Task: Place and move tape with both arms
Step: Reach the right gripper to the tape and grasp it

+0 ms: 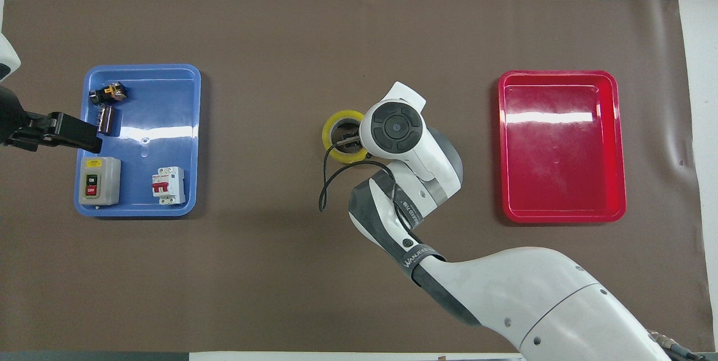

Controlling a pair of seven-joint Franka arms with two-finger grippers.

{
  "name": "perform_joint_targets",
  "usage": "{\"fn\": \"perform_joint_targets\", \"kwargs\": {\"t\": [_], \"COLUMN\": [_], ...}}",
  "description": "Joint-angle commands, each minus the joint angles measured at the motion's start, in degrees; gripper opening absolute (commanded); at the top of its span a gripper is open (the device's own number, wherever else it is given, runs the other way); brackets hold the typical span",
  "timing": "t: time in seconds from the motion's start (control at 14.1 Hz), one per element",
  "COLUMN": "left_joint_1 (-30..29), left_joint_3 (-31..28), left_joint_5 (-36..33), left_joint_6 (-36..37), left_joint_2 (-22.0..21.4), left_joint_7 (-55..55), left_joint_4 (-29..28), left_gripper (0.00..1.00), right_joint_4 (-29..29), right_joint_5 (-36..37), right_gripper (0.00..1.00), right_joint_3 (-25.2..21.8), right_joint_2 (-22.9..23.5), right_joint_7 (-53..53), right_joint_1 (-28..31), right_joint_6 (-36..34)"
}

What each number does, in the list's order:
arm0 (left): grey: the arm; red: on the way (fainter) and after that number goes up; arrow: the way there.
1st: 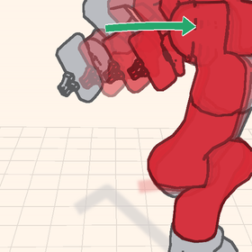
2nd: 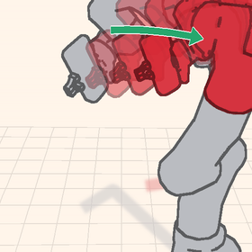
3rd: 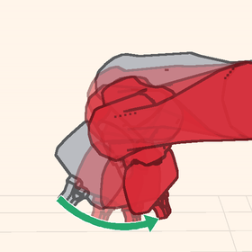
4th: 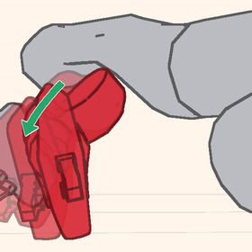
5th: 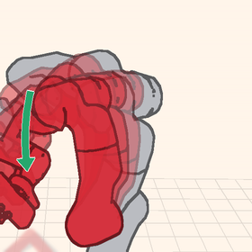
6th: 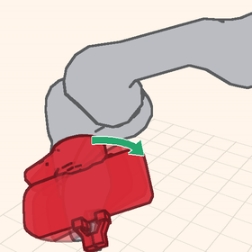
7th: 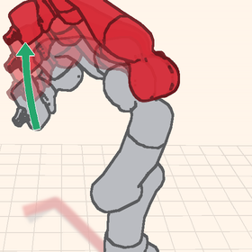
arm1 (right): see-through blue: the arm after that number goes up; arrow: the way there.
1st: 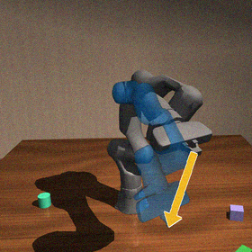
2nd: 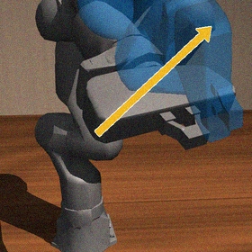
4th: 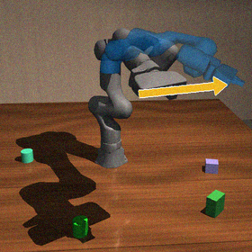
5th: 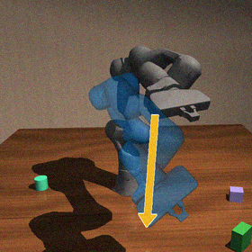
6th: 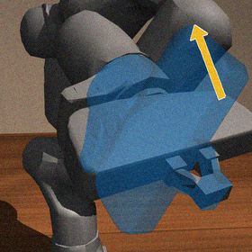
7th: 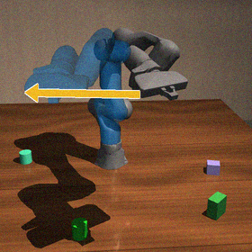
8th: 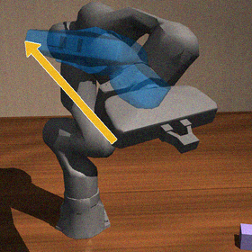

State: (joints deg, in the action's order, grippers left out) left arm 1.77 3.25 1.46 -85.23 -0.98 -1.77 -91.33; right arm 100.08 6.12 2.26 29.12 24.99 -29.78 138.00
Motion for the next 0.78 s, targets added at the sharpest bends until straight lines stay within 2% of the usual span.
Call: {"fn": "perform_joint_targets", "kwargs": {"t": [0.0, 0.07, 0.36, 0.57, 0.64, 0.71], "left_joint_1": [-0.7, -0.7, -0.6, -1.1, -1.2, -1.3], "left_joint_3": [0.5, 0.5, 0.5, 0.4, 0.4, 0.4], "left_joint_5": [0.5, 0.4, 0.5, 0.5, 0.5, 0.5], "left_joint_6": [-1.0, -1.0, -1.1, -1.3, -1.2, -1.2], "left_joint_2": [-1.1, -1.3, -1.4, -1.4, -1.4, -1.4], "left_joint_7": [2.1, 1.9, 2.0, 2.1, 2.1, 2.2], "left_joint_4": [-1.2, -1.3, -1.2, -1.3, -1.3, -1.3], "left_gripper": [1.0, 1.0, 1.0, 1.0, 1.0, 1.0], "right_joint_4": [2.0, 1.9, -0.4, -10.3, -11.0, -10.5], "right_joint_5": [0.9, 0.9, 0.1, -2.0, -2.5, -2.6], "right_gripper": [0.12, 0.0, 0.0, 0.0, 0.0, 0.0], "right_joint_3": [0.4, 0.4, 0.4, 0.4, 0.4, 0.4], "right_joint_2": [-1.8, -1.8, -1.8, -1.5, -2.5, -5.4], "right_joint_7": [-2.9, -3.9, -3.7, -4.0, -4.2, -5.4], "right_joint_1": [0.9, 0.9, 0.9, 2.0, 3.6, 5.6], "right_joint_6": [0.9, 0.5, -2.5, -15.2, -16.9, -18.8]}}
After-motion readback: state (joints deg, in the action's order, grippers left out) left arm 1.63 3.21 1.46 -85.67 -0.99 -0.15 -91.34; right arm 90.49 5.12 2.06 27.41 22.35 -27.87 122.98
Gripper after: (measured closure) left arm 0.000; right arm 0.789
